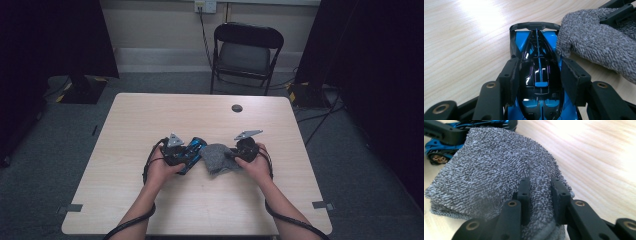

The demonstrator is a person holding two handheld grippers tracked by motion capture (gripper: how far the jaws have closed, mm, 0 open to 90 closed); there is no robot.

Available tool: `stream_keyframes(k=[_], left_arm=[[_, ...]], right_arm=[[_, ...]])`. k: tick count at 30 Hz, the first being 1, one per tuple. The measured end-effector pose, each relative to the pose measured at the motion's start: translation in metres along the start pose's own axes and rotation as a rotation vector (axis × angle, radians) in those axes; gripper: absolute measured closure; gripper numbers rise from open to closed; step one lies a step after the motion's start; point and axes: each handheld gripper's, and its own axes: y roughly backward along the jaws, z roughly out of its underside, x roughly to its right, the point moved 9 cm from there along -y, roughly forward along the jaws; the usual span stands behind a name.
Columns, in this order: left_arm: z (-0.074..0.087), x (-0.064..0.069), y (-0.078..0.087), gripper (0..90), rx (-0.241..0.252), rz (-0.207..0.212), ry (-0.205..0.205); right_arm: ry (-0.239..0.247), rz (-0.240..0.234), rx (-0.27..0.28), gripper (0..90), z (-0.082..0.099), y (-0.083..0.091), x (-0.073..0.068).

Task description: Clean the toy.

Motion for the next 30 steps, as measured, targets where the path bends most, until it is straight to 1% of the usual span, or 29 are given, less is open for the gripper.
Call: stream_keyframes(k=[4,7,9,14,17,21,23,28,30], left_arm=[[0.000,0.000,0.000,49.9,-0.001,-0.001,-0.001],[0.000,0.000,0.000,50.0,-0.002,0.000,0.000],[0.000,0.000,0.000,50.0,-0.001,0.000,-0.001],[0.000,0.000,0.000,50.0,0.002,0.000,-0.002],[0.000,0.000,0.000,50.0,0.004,0.002,0.001],[0.000,-0.001,0.000,50.1,0.004,0.001,-0.001],[0.000,-0.001,0.000,50.1,0.003,0.001,-0.001],[0.000,-0.001,0.000,50.2,0.004,-0.002,-0.002],[0.000,-0.001,0.000,50.2,0.003,0.002,0.002]], right_arm=[[0.003,0.024,0.004,72.2,-0.001,0.001,0.004],[0.005,0.032,0.004,72.2,-0.002,0.001,0.006],[0.001,0.042,0.005,72.2,-0.003,0.001,0.007],[-0.018,0.051,0.013,72.2,-0.002,0.001,0.010],[-0.017,0.069,0.014,72.2,-0.003,0.002,0.012],[-0.030,0.098,0.017,72.2,-0.002,0.005,0.019],[-0.041,0.097,0.021,72.2,-0.001,0.007,0.020],[-0.041,0.119,0.042,72.1,0.000,0.014,0.026],[-0.053,0.118,0.050,72.0,0.001,0.018,0.028]])
